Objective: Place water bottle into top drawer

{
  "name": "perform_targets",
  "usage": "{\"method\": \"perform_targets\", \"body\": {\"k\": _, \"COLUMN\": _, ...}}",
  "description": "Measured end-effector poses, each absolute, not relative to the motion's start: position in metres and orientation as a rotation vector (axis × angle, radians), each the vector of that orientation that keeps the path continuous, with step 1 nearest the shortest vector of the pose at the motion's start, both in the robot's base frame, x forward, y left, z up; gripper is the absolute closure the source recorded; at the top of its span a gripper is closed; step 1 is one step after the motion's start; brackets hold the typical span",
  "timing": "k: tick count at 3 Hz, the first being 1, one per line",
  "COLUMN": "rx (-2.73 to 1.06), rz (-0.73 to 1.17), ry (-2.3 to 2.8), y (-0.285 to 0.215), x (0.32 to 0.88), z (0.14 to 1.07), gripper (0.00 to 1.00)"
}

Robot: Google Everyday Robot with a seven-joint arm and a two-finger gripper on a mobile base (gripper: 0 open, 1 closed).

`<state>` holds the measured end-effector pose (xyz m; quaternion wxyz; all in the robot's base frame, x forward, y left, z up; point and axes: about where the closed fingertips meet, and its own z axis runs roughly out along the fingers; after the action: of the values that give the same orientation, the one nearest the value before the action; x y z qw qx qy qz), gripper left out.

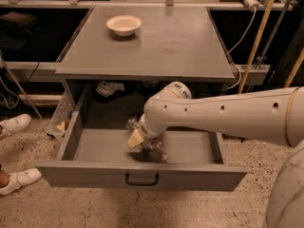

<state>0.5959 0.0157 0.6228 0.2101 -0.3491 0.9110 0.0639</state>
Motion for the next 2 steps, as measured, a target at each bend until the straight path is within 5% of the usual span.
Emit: {"method": "perform_targets", "body": {"k": 2, "rx": -0.945, "rz": 0.180, "ry": 2.534, "y": 0.009, "x": 0.601, "z": 0.636, "gripper": 0.00}}
